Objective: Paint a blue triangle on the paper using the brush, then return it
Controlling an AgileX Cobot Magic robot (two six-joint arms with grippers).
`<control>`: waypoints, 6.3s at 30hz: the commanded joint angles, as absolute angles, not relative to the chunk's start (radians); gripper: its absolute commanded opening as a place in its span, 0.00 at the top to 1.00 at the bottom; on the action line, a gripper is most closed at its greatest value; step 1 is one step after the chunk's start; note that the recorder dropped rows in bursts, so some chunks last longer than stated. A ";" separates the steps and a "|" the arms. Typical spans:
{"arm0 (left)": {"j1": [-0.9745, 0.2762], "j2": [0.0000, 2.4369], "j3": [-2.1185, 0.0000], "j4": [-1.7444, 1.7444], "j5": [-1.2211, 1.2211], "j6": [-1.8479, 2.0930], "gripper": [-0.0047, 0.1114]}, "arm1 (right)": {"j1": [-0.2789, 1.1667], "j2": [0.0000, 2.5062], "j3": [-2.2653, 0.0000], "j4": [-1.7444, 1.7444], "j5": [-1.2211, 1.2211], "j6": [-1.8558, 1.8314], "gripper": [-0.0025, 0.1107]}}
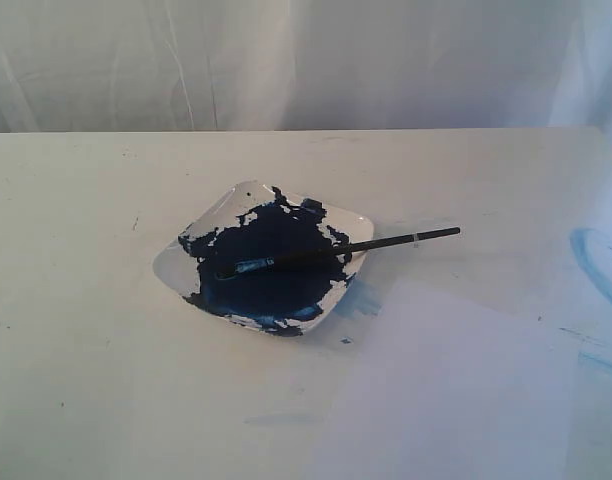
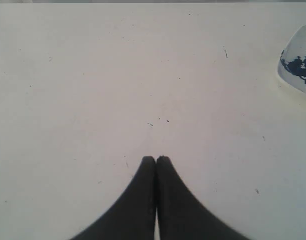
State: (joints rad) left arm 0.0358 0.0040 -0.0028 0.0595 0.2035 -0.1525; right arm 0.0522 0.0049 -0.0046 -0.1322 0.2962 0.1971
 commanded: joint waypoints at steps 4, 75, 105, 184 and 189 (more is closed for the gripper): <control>0.035 0.000 0.000 0.061 0.202 -0.157 0.96 | 0.057 0.000 0.000 -0.131 0.291 0.196 0.98; -0.049 0.902 -0.748 -0.069 0.252 0.127 0.96 | 0.323 0.879 -0.570 0.051 0.258 0.402 0.98; -0.176 1.349 -0.908 -0.850 0.736 0.923 0.96 | 0.430 1.828 -0.978 1.448 0.196 -0.048 0.62; -0.176 1.349 -0.908 -0.850 0.745 0.947 0.96 | 0.430 2.040 -1.144 1.696 0.135 -0.047 0.98; -0.176 1.349 -0.908 -0.850 0.762 0.969 0.96 | 0.430 1.971 -1.144 1.693 0.057 -0.122 0.98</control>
